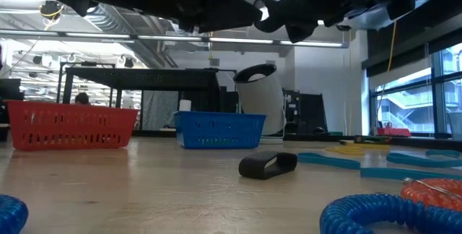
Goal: Pick & Place Office Desk Supplies
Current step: Put the black rubber band into the red bin
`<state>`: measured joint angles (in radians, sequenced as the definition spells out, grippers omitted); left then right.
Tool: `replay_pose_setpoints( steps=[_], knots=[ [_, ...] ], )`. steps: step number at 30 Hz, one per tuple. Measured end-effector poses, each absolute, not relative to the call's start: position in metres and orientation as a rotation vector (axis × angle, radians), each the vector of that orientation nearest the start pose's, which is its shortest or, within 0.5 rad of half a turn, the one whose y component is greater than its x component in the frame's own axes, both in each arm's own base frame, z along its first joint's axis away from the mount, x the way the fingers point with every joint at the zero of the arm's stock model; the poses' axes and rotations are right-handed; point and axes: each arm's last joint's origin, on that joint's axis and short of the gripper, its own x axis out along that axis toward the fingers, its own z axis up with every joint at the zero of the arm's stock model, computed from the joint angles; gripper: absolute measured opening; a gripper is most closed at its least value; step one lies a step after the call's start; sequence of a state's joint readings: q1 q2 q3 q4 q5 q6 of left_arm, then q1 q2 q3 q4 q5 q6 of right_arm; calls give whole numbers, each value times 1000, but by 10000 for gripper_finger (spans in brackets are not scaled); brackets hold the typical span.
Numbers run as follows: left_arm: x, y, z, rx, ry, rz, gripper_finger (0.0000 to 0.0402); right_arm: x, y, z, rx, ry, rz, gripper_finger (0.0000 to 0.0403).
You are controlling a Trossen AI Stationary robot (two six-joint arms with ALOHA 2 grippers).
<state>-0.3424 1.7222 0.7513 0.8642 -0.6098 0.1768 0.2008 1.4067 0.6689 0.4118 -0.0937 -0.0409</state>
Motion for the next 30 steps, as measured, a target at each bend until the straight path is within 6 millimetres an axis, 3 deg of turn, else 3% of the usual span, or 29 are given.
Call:
replay_pose_setpoints(
  steps=[15, 26, 30],
  knots=[
    [325, -100, 186, 222, 114, 197, 9, 284, 61, 214, -63, 311, 302, 14],
    [325, -102, 186, 221, 111, 149, 2, 284, 61, 214, -31, 316, 296, 15],
    [325, -102, 186, 221, 110, 149, 1, 284, 58, 214, 23, 324, 276, 36]
  ],
)
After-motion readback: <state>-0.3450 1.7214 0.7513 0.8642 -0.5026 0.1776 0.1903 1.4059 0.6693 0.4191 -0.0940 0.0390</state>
